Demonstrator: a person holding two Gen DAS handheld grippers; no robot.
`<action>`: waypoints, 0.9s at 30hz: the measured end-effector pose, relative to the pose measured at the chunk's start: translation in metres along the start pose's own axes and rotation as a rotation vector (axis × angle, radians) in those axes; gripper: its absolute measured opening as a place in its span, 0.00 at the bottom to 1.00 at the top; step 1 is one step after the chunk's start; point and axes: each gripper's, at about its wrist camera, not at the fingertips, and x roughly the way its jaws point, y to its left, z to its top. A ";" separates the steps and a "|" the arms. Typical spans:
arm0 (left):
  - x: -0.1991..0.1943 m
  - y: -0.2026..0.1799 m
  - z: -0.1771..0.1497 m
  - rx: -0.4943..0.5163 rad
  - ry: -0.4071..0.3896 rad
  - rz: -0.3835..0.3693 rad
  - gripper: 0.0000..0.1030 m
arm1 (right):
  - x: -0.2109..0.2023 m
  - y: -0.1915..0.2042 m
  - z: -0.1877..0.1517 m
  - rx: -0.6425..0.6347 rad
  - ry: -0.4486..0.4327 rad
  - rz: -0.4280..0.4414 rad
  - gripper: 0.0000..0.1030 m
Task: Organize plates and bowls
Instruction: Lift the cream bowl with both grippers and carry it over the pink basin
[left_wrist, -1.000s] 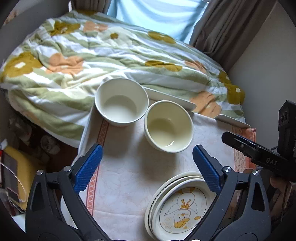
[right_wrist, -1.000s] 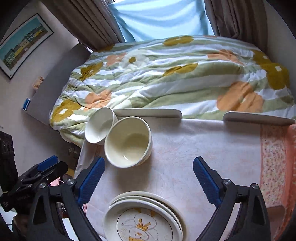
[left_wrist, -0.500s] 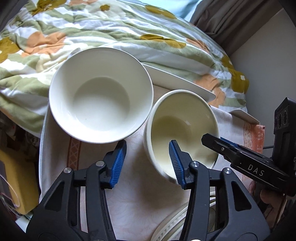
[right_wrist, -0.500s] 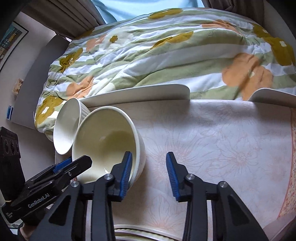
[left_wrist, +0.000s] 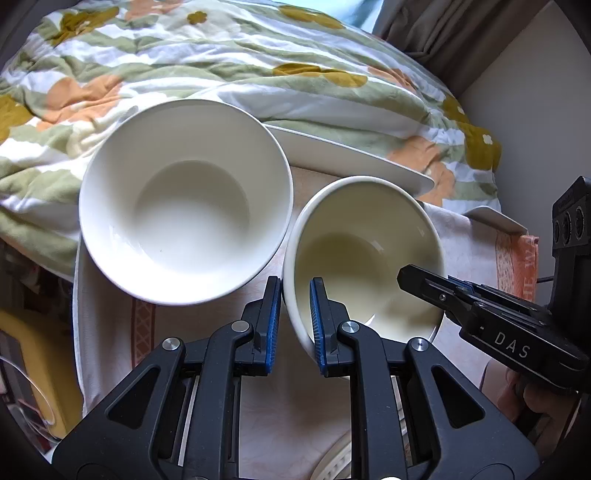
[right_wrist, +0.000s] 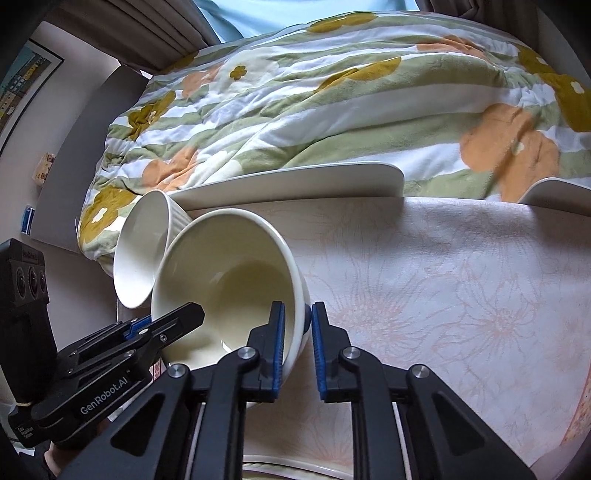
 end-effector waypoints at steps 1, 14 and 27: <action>-0.001 -0.002 0.000 0.007 0.000 0.006 0.13 | -0.001 0.001 0.000 -0.004 -0.005 -0.005 0.13; -0.057 -0.044 0.002 0.097 -0.097 -0.003 0.13 | -0.055 0.000 -0.013 0.006 -0.132 0.007 0.13; -0.125 -0.184 -0.062 0.194 -0.181 -0.071 0.13 | -0.206 -0.058 -0.070 0.015 -0.304 0.004 0.13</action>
